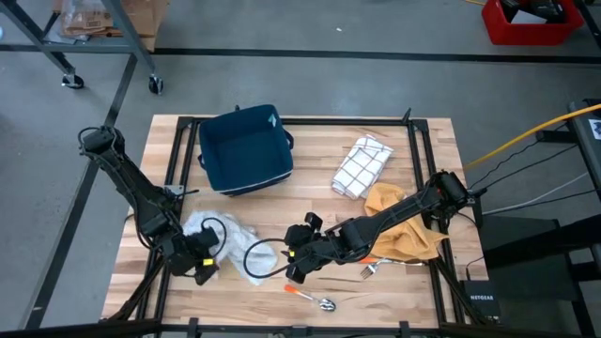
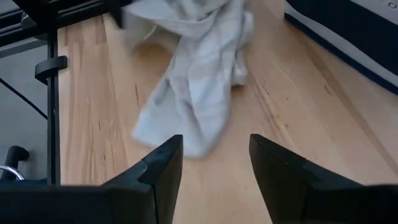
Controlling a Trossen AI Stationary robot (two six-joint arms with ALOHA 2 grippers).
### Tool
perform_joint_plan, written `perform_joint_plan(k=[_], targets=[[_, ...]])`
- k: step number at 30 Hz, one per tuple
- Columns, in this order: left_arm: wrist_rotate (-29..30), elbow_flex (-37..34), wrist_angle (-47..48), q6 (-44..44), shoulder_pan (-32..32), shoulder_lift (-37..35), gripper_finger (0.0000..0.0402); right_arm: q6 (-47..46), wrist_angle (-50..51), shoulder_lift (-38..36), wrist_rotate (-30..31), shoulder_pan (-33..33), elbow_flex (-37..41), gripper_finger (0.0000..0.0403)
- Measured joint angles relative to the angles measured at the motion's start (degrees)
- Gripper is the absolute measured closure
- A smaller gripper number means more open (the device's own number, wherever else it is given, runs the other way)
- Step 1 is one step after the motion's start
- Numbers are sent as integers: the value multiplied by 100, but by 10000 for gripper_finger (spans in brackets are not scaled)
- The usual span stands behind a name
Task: Fold towel
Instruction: Fold the left white patterned towel
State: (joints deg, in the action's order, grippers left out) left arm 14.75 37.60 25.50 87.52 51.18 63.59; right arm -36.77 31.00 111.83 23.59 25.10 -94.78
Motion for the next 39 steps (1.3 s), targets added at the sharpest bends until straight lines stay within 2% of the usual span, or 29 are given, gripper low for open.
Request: perform_joint_plan(k=[7, 19, 24, 31, 39], targets=[[44, 2, -2121, -950, -307, -139, 401, 108, -37, 0, 0, 0, 0, 214], [53, 9, -3909, -2681, -1347, -1093, 401, 1035, -1062, 0, -11, 2, 0, 214], [56, 11, -3837, -3061, -1730, -1432, 401, 1051, -1792, 0, 240, 2, 0, 214], [52, 11, -3292, -3122, -1970, -1491, 401, 1047, -2336, 0, 209, 7, -2, 214], [47, 10, -2744, -3097, -1989, -1491, 401, 973, -2405, 0, -1048, 49, -2, 214]])
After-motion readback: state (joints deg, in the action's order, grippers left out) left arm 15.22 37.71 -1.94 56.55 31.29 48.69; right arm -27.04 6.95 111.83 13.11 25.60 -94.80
